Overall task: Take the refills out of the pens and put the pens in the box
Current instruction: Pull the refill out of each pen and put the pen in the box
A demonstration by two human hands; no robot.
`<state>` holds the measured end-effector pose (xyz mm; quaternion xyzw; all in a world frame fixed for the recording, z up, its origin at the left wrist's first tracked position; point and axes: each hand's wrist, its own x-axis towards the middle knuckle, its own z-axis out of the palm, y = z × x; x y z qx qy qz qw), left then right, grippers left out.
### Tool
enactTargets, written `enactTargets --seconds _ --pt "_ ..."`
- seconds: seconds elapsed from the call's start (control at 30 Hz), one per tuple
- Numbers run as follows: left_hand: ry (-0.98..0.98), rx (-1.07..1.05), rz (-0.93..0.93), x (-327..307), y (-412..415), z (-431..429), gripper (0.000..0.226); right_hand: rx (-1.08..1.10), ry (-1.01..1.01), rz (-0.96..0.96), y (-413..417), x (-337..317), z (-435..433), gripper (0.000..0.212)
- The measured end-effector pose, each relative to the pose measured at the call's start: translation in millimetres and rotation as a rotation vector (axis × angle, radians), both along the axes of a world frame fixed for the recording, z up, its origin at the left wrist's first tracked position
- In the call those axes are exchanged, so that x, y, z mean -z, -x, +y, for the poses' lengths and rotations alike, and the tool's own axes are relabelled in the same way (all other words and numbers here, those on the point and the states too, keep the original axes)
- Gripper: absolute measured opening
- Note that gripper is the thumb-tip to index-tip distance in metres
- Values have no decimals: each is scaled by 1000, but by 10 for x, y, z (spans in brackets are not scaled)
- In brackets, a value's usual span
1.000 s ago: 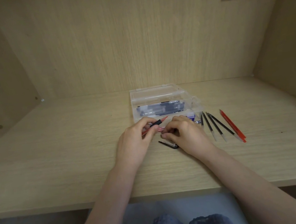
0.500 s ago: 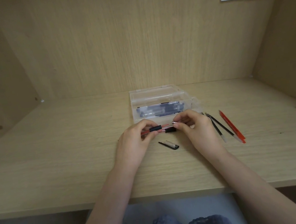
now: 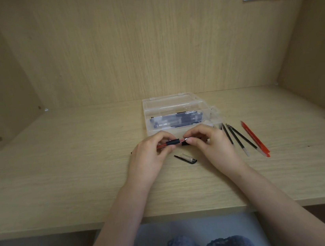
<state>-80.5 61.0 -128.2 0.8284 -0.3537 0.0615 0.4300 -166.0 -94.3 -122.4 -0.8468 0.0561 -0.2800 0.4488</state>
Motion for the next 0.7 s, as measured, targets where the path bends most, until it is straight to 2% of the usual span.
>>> enactTargets --seconds 0.13,0.3,0.43,0.6,0.7 --pt "-8 19 1 4 -3 -7 16 -6 34 39 -2 4 7 7" --pt "-21 37 -9 -4 9 -15 18 39 97 104 9 -5 29 28" --pt "27 22 -9 -7 13 -8 18 -34 -106 -7 19 -21 14 11" --pt "13 41 -14 -9 21 -6 18 -45 -35 19 9 12 19 5" --pt "19 50 -20 -20 35 -6 18 2 -30 39 7 23 -4 22"
